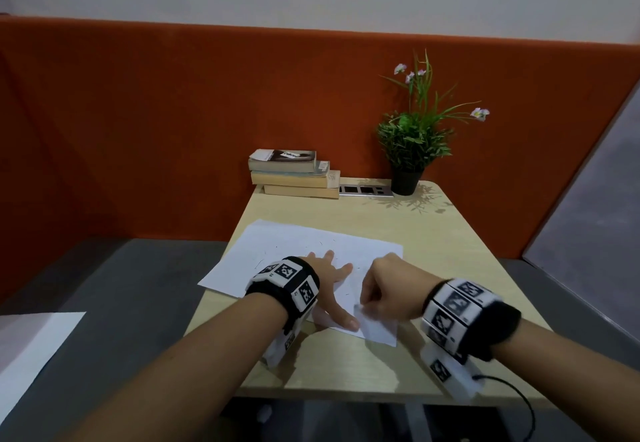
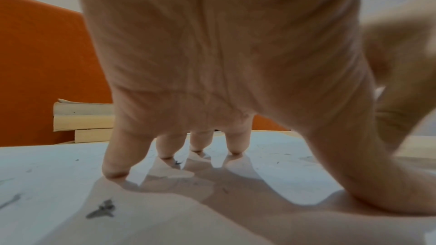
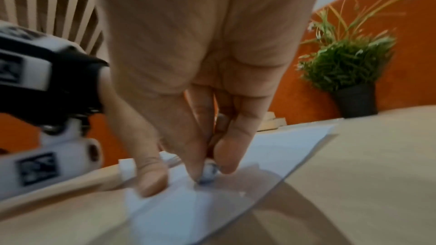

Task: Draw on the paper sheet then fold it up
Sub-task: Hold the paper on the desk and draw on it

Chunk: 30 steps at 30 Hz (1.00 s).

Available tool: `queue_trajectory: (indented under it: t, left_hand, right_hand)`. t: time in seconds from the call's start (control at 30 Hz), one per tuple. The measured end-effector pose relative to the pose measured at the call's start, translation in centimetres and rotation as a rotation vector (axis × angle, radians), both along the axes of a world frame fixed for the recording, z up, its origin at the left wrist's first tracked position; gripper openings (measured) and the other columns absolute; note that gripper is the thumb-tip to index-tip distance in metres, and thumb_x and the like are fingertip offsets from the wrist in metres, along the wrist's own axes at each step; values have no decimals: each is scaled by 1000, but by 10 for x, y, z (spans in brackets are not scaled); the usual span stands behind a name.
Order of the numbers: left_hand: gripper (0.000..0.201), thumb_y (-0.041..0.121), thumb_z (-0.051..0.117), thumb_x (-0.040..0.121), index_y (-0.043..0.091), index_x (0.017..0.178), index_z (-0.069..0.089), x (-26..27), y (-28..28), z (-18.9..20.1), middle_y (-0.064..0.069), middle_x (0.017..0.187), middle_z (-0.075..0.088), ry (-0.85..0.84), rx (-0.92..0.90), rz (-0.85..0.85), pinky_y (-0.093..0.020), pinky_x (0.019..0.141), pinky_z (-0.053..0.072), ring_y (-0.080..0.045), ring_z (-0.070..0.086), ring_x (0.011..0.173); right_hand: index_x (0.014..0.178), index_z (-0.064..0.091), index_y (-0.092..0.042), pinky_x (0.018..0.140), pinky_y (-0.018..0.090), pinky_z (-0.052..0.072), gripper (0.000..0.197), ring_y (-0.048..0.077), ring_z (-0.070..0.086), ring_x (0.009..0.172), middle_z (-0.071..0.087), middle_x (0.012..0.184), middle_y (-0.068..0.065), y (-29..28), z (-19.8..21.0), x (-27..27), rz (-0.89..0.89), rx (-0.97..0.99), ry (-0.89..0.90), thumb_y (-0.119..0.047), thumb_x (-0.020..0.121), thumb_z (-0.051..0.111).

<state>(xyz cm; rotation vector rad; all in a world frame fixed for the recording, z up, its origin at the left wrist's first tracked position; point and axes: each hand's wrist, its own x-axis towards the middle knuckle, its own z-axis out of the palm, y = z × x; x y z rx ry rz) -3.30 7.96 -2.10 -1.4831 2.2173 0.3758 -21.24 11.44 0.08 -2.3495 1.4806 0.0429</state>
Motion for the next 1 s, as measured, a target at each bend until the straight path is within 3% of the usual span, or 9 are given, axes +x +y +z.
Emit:
queue_trajectory:
  t: [0.13,0.27,0.33,0.43,0.53,0.73,0.83,0.9,1.0]
  left_hand:
    - [123,85,62,72,38,159,-12,-1,1,1,-6,168,-20,8,-4,2,-57,121,12,-38,-7,154]
    - [123,86,61,72,39,159,-12,-1,1,1,-5,168,-20,-9,1,6,-59,120,13,-37,-6,154]
    - [123,86,61,71,39,159,-12,-1,0,2,-4,168,-20,-11,3,4,-60,120,14,-36,-6,155]
    - [125,86,62,71,38,159,-13,-1,-1,0,-6,168,-20,-2,-1,-1,-60,120,15,-37,-7,154]
    - [126,87,61,70,39,158,-15,-1,-2,-2,-5,167,-21,-5,7,5,-60,120,14,-38,-9,154]
    - [126,88,61,69,39,158,-13,0,-3,-1,-5,167,-21,-17,5,15,-61,121,12,-38,-8,154]
    - [124,87,61,70,38,159,-12,-1,0,3,-4,168,-20,-15,5,12,-62,121,12,-37,-7,154]
    - [125,88,60,70,39,159,-12,0,2,4,-3,168,-21,-10,8,18,-61,120,11,-36,-8,155]
    - [125,85,62,71,36,160,-12,-1,5,8,-6,168,-19,-5,10,12,-57,121,12,-36,-6,155]
  right_hand:
    - [84,82,-16,74,26,60,11,9,72,78,79,83,-5,-4,2,-3,45,4,9,-23,84,74]
    - [81,81,-12,75,36,63,13,21,72,80,77,81,1,-31,2,2,-58,-103,-3,-17,84,69]
    - [77,78,-8,70,39,64,14,29,72,78,76,79,9,-29,-3,2,-63,-102,3,-14,82,66]
    - [74,77,-11,66,31,61,13,18,72,72,76,74,1,-7,-4,-4,-12,-28,-1,-18,83,70]
    - [87,82,-16,74,26,62,11,6,72,78,79,84,-7,7,-4,-10,50,40,-10,-24,85,74]
    - [88,81,-7,78,37,63,14,25,72,84,78,88,7,-32,1,-2,-53,-97,12,-13,86,68]
    - [91,82,-8,81,36,63,15,24,73,87,79,91,5,-37,2,-1,-76,-102,10,-12,88,68]
    - [85,81,-10,76,35,63,14,22,74,82,79,84,3,-25,0,-4,-54,-76,10,-19,88,71]
    - [82,80,-12,64,24,59,16,9,69,67,77,76,-4,-3,-7,-13,2,-26,-27,-24,88,72]
